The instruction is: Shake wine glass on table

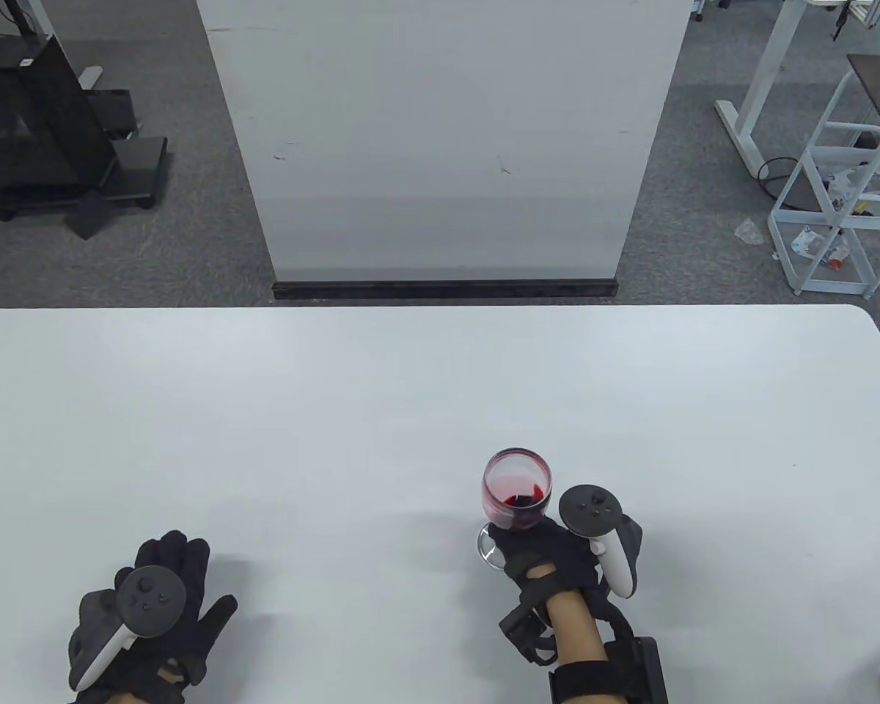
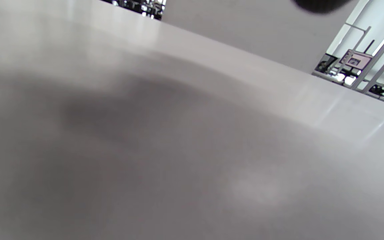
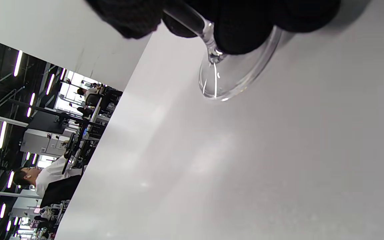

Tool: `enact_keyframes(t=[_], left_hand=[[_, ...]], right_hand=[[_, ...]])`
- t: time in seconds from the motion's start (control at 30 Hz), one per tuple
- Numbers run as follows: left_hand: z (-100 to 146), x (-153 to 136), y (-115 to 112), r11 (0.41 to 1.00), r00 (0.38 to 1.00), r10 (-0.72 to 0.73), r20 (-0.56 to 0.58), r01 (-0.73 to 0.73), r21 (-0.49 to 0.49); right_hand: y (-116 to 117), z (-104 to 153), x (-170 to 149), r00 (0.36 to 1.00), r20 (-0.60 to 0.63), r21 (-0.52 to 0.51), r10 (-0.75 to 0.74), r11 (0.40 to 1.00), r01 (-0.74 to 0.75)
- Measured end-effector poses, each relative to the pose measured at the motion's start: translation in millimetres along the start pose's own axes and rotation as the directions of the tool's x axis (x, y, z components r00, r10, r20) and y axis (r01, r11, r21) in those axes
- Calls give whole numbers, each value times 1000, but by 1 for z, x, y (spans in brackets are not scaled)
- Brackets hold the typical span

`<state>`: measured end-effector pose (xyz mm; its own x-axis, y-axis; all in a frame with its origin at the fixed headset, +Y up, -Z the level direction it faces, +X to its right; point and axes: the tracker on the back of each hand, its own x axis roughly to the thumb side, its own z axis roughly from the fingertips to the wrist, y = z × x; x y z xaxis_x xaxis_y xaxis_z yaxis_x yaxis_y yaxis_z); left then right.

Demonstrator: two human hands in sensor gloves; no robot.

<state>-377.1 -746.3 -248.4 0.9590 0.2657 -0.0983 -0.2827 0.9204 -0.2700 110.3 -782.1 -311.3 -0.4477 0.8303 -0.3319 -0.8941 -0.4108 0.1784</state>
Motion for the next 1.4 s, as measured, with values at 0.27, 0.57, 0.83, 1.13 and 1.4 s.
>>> enact_keyframes(t=[0.27, 0.57, 0.83, 1.13, 1.4], left_hand=[[0, 0, 0, 1000, 1000, 1, -1, -1, 0], [-1, -1, -2, 1000, 1000, -7, -7, 7, -5], [-1, -1, -2, 1000, 1000, -3, -7, 3, -4], [-1, -1, -1, 1000, 1000, 3, -2, -3, -6], [-1, -1, -1, 1000, 1000, 2, -4, -2, -5]], right_hand=[[2, -1, 1, 1000, 5, -13, 6, 1000, -6], [-2, -3, 0, 1000, 4, 38, -29, 999, 29], [-1, -3, 0, 1000, 7, 15, -18, 1000, 18], [-3, -4, 0, 1000, 8, 22, -22, 1000, 22], [-3, -4, 1, 1000, 10, 13, 3, 1000, -3]])
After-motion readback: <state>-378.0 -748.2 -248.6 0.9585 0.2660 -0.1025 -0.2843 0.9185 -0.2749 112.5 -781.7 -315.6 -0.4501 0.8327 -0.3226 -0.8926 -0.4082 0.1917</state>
